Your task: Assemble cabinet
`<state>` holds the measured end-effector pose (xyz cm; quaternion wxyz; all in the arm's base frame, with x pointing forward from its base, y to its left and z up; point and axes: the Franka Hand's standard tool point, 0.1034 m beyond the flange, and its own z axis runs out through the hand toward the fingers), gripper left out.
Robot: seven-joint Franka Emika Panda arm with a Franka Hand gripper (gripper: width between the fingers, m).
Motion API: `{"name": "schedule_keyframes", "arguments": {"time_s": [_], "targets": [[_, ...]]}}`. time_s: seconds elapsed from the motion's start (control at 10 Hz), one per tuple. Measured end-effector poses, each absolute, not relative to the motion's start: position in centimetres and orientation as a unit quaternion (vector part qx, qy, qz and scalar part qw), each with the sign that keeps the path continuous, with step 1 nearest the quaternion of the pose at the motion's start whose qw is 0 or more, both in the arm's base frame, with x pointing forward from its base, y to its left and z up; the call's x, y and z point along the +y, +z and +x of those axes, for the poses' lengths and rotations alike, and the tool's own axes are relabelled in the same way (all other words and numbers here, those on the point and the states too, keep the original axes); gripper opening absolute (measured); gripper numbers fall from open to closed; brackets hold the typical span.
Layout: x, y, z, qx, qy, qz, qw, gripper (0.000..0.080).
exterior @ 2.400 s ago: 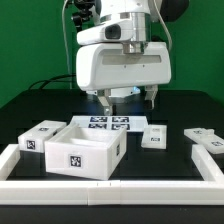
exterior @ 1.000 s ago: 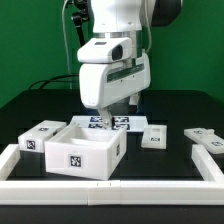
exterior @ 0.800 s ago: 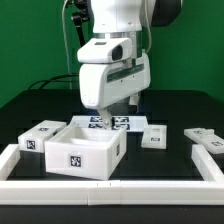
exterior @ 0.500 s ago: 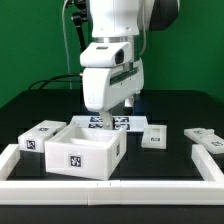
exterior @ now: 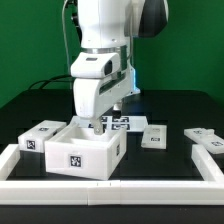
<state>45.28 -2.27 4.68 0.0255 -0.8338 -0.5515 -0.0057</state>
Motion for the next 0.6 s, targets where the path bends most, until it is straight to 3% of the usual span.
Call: {"name": "schedule_keyframes", "arguments": {"time_s": [0.6], "targets": [[-2.1,2.3,45.6,-0.55,-0.001,-0.834,0.033,0.0798]]}}
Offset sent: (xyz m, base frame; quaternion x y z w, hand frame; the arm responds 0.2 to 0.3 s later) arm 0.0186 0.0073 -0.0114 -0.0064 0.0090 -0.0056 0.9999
